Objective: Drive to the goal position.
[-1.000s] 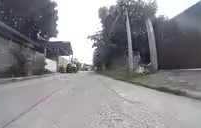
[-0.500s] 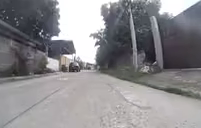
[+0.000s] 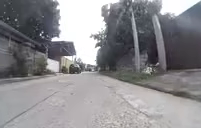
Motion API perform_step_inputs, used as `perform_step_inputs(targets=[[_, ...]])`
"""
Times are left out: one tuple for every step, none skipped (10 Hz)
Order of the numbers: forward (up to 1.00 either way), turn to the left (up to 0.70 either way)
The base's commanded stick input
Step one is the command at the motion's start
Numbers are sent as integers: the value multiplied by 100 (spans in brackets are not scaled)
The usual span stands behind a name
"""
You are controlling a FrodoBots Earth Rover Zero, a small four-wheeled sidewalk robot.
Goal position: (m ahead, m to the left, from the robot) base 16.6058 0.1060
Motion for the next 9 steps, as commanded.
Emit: perform_step_inputs(targets=[[50, 0], [50, 0], [50, 0], [50, 0], [50, 0], [50, 0], [50, 0], [50, 0], [50, 0]])
